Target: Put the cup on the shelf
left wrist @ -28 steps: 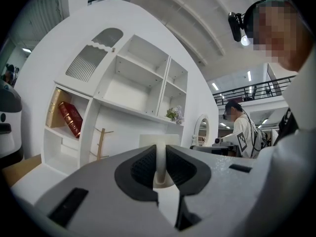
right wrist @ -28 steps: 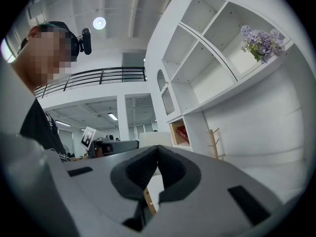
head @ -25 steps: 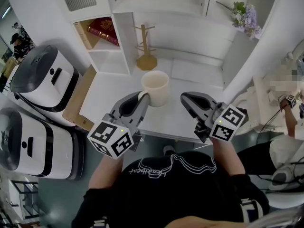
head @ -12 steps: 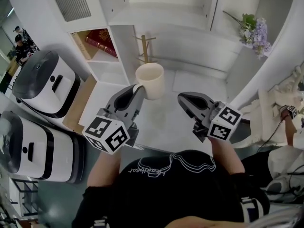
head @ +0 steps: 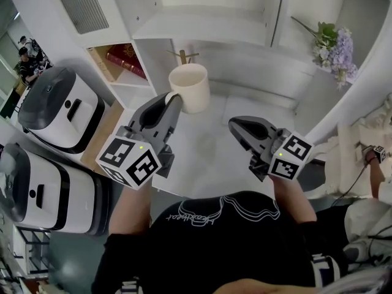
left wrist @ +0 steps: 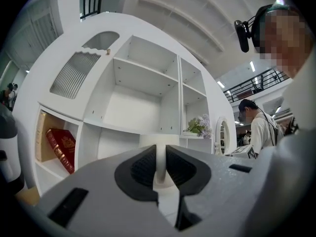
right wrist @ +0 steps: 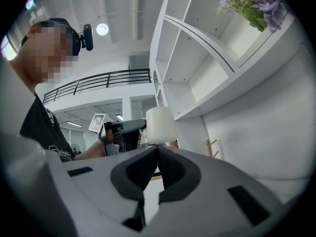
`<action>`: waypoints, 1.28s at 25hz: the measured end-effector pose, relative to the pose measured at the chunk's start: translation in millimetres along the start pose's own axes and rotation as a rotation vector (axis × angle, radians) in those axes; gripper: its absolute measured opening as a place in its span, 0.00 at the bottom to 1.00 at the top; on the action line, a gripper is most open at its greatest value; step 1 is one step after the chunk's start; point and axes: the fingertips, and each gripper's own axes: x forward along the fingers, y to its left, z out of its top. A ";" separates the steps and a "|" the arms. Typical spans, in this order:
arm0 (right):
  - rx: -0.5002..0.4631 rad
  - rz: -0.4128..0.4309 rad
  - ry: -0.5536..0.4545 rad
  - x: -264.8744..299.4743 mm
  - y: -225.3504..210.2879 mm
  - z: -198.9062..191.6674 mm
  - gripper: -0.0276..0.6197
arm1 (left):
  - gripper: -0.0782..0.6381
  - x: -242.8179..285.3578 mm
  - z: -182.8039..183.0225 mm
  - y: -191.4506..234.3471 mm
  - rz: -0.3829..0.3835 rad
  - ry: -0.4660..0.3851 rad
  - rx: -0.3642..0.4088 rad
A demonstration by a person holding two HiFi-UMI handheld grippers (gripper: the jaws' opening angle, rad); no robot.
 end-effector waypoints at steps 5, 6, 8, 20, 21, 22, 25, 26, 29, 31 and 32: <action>-0.008 0.000 -0.001 -6.1 -14.9 1.9 0.05 | 0.17 20.2 21.3 -4.2 -0.016 -0.035 0.019; -0.007 -0.002 -0.002 -7.4 -17.8 1.6 0.05 | 0.17 24.2 25.9 -4.9 -0.018 -0.042 0.027; -0.003 -0.005 -0.003 -9.7 -23.2 0.8 0.05 | 0.17 32.3 35.0 -5.9 -0.019 -0.056 0.044; -0.002 -0.026 0.021 -21.3 -47.4 -7.1 0.05 | 0.17 77.8 89.2 -15.9 -0.034 -0.124 0.157; -0.005 -0.028 0.023 -23.1 -48.9 -7.1 0.05 | 0.17 81.2 93.4 -16.1 -0.038 -0.129 0.160; -0.008 -0.029 0.025 -25.0 -50.4 -6.8 0.05 | 0.17 84.7 97.5 -15.9 -0.041 -0.133 0.161; -0.019 -0.035 0.023 -29.9 -55.2 -3.6 0.05 | 0.17 94.8 107.8 -12.0 -0.041 -0.146 0.162; -0.022 -0.037 0.022 -31.1 -56.9 -2.6 0.05 | 0.17 98.1 110.3 -9.7 -0.039 -0.148 0.160; -0.022 -0.045 0.020 -33.9 -63.3 -1.7 0.05 | 0.17 109.2 116.1 -1.8 -0.031 -0.153 0.160; -0.017 -0.049 0.020 -34.8 -67.5 -2.3 0.05 | 0.17 117.2 118.4 4.8 -0.015 -0.155 0.174; -0.016 -0.051 0.020 -35.2 -68.9 -2.8 0.05 | 0.17 121.1 118.0 8.4 -0.004 -0.154 0.180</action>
